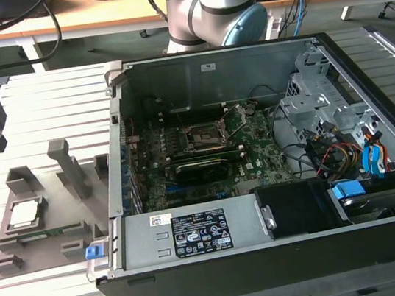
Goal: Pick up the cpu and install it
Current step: 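Pick up the cpu and move it towards the insertion slot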
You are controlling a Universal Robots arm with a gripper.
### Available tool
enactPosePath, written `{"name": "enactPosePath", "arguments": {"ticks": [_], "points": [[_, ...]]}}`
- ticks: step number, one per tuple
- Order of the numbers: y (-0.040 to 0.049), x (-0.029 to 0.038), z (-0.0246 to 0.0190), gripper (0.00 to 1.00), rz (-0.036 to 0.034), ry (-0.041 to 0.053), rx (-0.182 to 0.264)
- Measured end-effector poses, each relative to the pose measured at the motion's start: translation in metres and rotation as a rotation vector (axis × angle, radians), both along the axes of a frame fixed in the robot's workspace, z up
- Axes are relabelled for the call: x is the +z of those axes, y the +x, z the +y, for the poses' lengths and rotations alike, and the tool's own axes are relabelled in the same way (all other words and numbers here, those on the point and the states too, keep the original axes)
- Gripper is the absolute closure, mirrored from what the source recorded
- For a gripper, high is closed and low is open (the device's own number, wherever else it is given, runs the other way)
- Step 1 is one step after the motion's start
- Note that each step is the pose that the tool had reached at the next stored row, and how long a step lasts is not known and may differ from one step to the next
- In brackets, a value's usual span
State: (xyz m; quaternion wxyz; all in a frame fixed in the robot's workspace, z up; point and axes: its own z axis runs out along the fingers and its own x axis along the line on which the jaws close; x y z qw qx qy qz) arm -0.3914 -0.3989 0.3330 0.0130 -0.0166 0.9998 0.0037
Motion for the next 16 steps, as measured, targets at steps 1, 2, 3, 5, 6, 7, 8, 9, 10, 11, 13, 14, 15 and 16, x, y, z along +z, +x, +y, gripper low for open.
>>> {"name": "enactPosePath", "arguments": {"ticks": [1, 2, 3, 5, 6, 7, 8, 9, 10, 11, 13, 14, 15, 16], "points": [[0.0000, -0.0012, 0.0000, 0.32, 0.0000, 0.0000, 0.000], [0.0000, -0.0018, 0.0000, 0.32, 0.0000, 0.0000, 0.000], [0.0000, -0.0022, 0.0000, 0.32, 0.0000, 0.0000, 0.000], [0.0000, -0.0033, 0.0000, 0.32, 0.0000, 0.0000, 0.000], [0.0000, -0.0043, 0.0000, 0.32, 0.0000, -0.0001, 0.000], [0.0000, -0.0052, 0.0000, 0.32, 0.0000, 0.0000, 0.000], [0.0000, -0.0061, 0.0000, 0.32, 0.0001, -0.0001, 0.000], [0.0000, -0.0070, 0.0000, 0.32, 0.0000, 0.0000, 0.000], [0.0000, -0.0077, 0.0000, 0.32, 0.0000, 0.0000, 0.000], [0.0000, -0.0089, 0.0000, 0.32, 0.0000, 0.0000, 0.000], [0.0000, -0.0109, 0.0000, 0.32, 0.0000, 0.0000, 0.000], [0.0000, -0.0115, 0.0000, 0.32, 0.0000, 0.0000, 0.000], [0.0000, -0.0123, 0.0000, 0.32, 0.0000, 0.0000, 0.000], [0.0000, -0.0127, 0.0000, 0.32, 0.0000, 0.0000, 0.000]]}}
